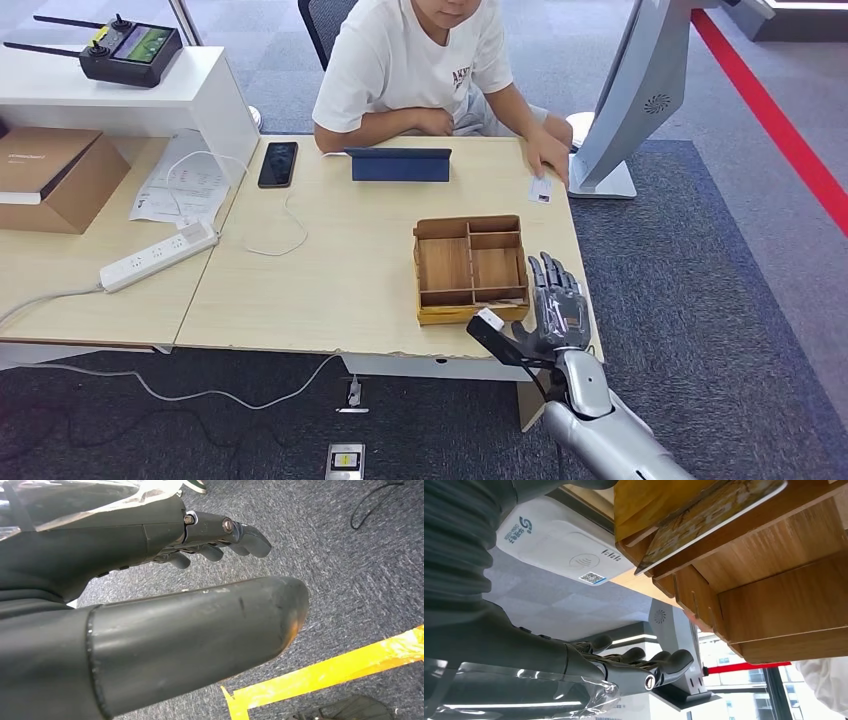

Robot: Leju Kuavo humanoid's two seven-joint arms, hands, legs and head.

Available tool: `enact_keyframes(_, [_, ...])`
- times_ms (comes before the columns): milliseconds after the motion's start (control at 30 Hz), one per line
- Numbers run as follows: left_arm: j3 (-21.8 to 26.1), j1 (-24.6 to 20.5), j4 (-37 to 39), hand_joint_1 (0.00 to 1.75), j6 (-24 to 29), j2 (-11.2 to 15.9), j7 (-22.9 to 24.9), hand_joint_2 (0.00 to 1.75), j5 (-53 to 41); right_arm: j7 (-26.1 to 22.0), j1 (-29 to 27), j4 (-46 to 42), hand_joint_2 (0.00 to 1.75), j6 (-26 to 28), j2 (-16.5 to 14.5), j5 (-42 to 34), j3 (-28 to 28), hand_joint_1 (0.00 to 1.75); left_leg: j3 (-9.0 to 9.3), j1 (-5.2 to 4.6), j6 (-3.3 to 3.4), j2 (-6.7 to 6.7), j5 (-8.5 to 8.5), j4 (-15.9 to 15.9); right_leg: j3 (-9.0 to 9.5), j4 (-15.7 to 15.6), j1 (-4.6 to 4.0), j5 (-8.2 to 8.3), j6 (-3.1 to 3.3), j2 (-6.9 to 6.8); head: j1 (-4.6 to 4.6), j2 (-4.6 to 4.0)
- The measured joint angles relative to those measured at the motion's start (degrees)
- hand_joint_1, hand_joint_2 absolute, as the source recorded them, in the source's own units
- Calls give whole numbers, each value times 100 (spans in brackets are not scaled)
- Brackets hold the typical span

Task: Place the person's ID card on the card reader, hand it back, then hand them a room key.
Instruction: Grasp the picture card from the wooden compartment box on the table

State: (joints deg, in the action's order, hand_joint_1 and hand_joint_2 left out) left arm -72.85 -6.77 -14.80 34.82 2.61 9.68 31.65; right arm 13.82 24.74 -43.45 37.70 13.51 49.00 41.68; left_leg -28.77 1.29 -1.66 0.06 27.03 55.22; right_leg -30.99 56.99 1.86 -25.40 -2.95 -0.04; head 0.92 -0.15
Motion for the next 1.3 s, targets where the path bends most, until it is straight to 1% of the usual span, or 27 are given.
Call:
enact_keyframes(433, [0, 0, 0, 0, 0, -4, -13, 0, 78, -128, 97, 290, 175, 132, -126, -230, 4, 0, 0, 0, 0, 0, 0, 0, 1, 0, 0, 0, 0, 0, 0, 0])
enact_keyframes(700, [0, 0, 1, 0, 0, -9, -13, 0, 72, -290, 131, 287, 175, 191, -200, -311, 4, 0, 0, 0, 0, 0, 0, 0, 1, 0, 0, 0, 0, 0, 1, 0])
enact_keyframes(1300, [0, -1, 2, 0, 0, -14, -15, 0, 54, -450, 143, 286, 175, 189, -380, -476, 64, 0, 0, 0, 0, 0, 0, 0, 0, 0, 0, 0, 0, 0, 0, 0])
